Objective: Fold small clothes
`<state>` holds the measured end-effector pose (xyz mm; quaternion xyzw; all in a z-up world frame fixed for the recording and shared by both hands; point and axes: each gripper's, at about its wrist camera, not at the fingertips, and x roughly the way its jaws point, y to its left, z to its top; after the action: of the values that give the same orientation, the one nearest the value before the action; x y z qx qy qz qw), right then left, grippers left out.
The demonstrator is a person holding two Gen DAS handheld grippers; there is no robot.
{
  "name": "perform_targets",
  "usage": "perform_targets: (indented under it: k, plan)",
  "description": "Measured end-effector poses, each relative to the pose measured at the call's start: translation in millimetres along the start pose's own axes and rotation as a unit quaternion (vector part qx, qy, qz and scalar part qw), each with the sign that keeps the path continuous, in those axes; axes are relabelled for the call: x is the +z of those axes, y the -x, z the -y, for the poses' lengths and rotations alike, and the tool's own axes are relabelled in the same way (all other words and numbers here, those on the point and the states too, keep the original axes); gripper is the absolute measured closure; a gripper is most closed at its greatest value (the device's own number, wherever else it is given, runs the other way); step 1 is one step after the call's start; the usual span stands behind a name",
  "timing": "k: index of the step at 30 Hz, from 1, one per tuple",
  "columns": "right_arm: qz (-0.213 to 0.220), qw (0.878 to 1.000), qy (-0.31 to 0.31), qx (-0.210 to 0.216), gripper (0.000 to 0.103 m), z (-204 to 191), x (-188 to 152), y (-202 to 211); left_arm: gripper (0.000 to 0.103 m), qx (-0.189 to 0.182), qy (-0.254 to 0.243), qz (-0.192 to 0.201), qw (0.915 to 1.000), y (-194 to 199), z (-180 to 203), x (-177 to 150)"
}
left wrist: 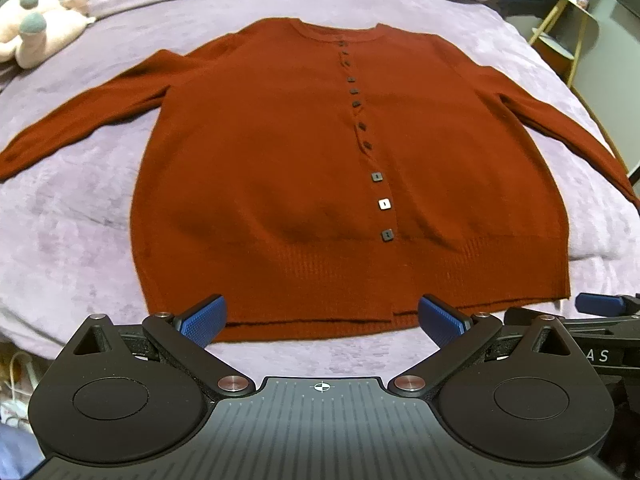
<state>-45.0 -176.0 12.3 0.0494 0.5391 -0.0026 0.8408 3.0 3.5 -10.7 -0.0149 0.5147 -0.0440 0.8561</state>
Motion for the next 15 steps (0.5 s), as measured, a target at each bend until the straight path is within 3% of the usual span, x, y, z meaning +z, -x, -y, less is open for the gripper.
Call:
perform_targets:
  k: [5, 7, 9, 10, 11, 15]
  plan:
    - [0.006, 0.999, -0.028, 0.036, 0.004, 15.3, 3.1, -1.8, 0.000, -0.010, -0.005, 0.002, 0.9999, -3.3, 0.7, 4.0]
    - [0.051, 0.995, -0.052, 0.072, 0.004, 33.2, 6.1, 5.0, 0.000, -0.013, -0.016, 0.010, 0.9997, -4.7, 1.8, 6.3]
    - [0.147, 0.980, -0.091, 0.098, 0.004, 61.7, 8.5, 14.8, 0.000, -0.016, -0.023, 0.015, 0.9995, -8.0, 2.6, 9.0]
    - [0.214, 0.964, -0.123, 0.098, 0.004, 83.3, 8.6, 19.4, 0.000, -0.018, -0.024, 0.018, 0.9994, -9.7, 2.4, 10.6]
    - [0.252, 0.952, -0.148, 0.095, 0.004, 101.2, 10.1, 20.5, 0.000, -0.019, -0.024, 0.019, 0.9994, -11.4, 2.4, 12.6]
    - [0.293, 0.916, -0.270, 0.053, 0.004, 187.0, 27.7, 13.5, 0.000, -0.041, 0.008, 0.023, 0.9989, -15.3, -2.1, 23.0]
